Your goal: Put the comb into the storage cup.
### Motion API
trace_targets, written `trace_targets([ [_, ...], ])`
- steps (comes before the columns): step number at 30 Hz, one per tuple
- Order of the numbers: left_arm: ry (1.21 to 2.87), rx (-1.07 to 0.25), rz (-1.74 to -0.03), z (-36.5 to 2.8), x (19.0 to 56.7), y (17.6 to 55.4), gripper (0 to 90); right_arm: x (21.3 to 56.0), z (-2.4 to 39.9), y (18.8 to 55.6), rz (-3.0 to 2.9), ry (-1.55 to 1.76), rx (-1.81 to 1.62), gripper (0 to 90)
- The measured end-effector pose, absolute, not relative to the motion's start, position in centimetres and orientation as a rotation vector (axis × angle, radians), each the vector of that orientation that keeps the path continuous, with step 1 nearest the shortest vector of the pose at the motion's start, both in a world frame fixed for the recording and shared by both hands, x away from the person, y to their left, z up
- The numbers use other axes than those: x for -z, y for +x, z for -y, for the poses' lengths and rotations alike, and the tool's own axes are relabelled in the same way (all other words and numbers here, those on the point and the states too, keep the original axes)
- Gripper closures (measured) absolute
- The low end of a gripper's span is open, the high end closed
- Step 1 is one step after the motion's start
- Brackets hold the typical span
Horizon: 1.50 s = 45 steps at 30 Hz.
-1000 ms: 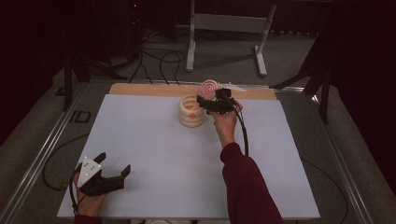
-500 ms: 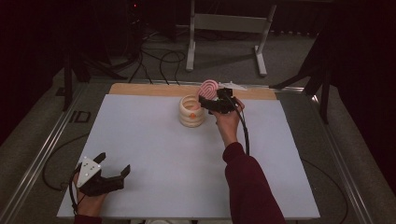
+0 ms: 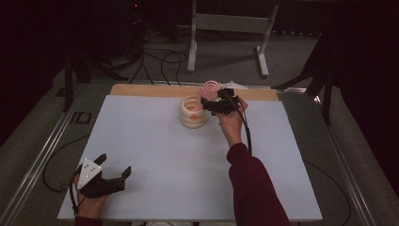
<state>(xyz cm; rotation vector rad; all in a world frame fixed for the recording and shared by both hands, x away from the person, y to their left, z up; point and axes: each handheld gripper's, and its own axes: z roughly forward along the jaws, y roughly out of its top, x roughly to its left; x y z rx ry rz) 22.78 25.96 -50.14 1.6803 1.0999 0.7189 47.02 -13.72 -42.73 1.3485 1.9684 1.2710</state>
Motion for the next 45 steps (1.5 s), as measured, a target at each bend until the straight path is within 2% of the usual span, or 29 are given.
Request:
trace_targets([
  [45,1.653,-0.741,-1.122,-26.1,50.1,22.7,0.1,41.7,14.8,46.3,-2.021,1.248,-1.219,8.9],
])
